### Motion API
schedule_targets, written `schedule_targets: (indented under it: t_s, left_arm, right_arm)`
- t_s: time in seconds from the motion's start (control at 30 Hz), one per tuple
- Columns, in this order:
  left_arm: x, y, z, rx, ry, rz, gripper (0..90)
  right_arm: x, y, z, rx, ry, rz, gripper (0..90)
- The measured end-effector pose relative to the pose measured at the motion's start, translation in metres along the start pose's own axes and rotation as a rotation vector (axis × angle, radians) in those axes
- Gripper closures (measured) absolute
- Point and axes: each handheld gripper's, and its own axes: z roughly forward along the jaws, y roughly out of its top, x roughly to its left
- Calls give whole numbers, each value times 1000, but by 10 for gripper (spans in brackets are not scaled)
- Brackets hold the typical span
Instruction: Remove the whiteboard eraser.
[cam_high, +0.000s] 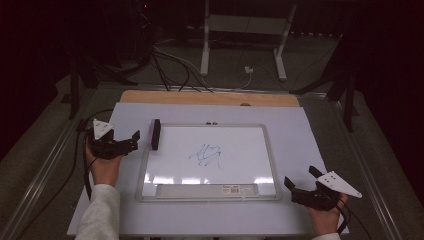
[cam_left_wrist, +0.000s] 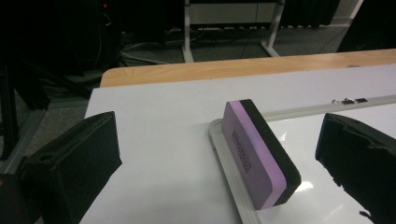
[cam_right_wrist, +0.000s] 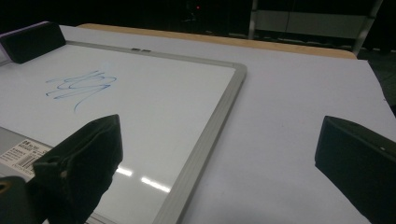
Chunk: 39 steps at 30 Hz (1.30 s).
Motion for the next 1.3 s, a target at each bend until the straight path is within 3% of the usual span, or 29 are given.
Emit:
schedule_targets:
  t_s: [0.37, 0.77, 1.0, 1.3]
  left_arm:
    - [3, -2, 19, 38, 3, -33, 6]
    - [0, -1, 37, 80, -34, -59, 6]
    - [-4, -3, 50, 134, -62, -74, 16]
    - [-11, -6, 61, 178, -48, -80, 73]
  right_arm:
    - [0, -1, 2, 7, 9, 0, 11]
    - [0, -1, 2, 12, 17, 5, 11]
    - [0, -1, 2, 15, 22, 6, 11]
    - [0, -1, 3, 17, 27, 6, 12]
